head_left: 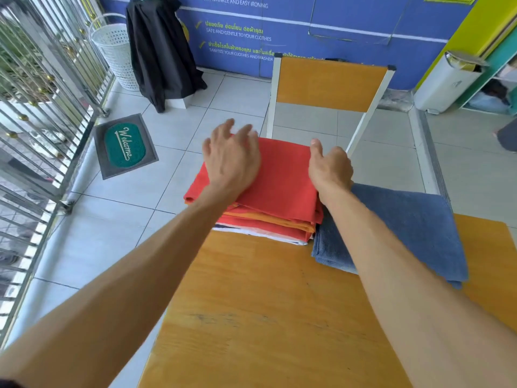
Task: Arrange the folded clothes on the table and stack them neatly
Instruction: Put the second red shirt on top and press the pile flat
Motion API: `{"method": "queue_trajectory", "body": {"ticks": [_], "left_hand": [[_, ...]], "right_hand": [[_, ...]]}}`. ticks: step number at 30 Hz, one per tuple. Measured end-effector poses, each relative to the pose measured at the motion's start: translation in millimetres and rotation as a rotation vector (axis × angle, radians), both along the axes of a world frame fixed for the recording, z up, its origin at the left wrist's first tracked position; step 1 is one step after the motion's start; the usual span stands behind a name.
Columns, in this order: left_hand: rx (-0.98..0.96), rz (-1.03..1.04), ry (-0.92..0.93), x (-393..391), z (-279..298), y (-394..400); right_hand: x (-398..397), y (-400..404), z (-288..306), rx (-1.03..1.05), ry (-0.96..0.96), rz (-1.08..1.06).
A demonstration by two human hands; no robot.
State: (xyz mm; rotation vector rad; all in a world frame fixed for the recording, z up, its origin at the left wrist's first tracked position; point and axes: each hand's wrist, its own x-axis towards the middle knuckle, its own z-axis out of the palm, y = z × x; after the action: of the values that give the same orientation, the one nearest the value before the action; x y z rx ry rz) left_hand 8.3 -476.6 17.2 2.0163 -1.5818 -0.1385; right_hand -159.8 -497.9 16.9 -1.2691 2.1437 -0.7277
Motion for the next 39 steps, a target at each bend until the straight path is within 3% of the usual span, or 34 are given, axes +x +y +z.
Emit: {"method": "queue_trajectory", "body": {"ticks": [2, 4, 6, 8, 12, 16, 20, 23, 25, 27, 31, 33, 36, 39], "left_hand": [[0.125, -0.117, -0.038, -20, -8, 16], [0.263, -0.156, -0.106, -26, -18, 23], [0.309, -0.143, -0.145, -22, -24, 22], [0.339, -0.113, -0.151, -20, -25, 18], [0.397, -0.062, -0.155, -22, -24, 15], [0.414, -0.059, -0.127, -21, -22, 14], [0.403, -0.089, -0.154, -23, -21, 15], [0.341, -0.133, -0.128, -24, -20, 15], [0.332, -0.152, -0.100, -13, -19, 14], [0.362, -0.135, -0.074, 8, -19, 12], [0.456, -0.021, 0.017, 49, -16, 14], [0.360, -0.010, 0.018, 45, -13, 16], [0.169, -0.195, -0.094, 15, -14, 21], [0.225, -0.269, -0.120, 7, -23, 25]], "right_hand": [[-3, -4, -2, 0.020, -0.161, 0.016], [-4, -6, -4, 0.022, -0.173, 0.067], [-7, -9, -7, -0.007, -0.192, 0.049], [-11, -12, -9, -0.040, -0.333, -0.044], [-16, -14, -16, 0.071, -0.404, -0.139], [-27, -12, -13, 0.053, -0.253, -0.138], [-18, 1, 2, -0.207, -0.036, -0.007], [14, 20, 4, -0.405, 0.294, 0.347], [28, 33, -6, -0.317, 0.478, 0.611], [21, 37, -19, -0.130, 0.488, 0.688], [3, 27, -18, 0.074, 0.411, 0.529], [13, 24, -12, 0.009, 0.477, 0.479], [39, 30, -10, -0.155, 0.588, 0.585], [42, 36, -21, -0.109, 0.557, 0.665]]}}
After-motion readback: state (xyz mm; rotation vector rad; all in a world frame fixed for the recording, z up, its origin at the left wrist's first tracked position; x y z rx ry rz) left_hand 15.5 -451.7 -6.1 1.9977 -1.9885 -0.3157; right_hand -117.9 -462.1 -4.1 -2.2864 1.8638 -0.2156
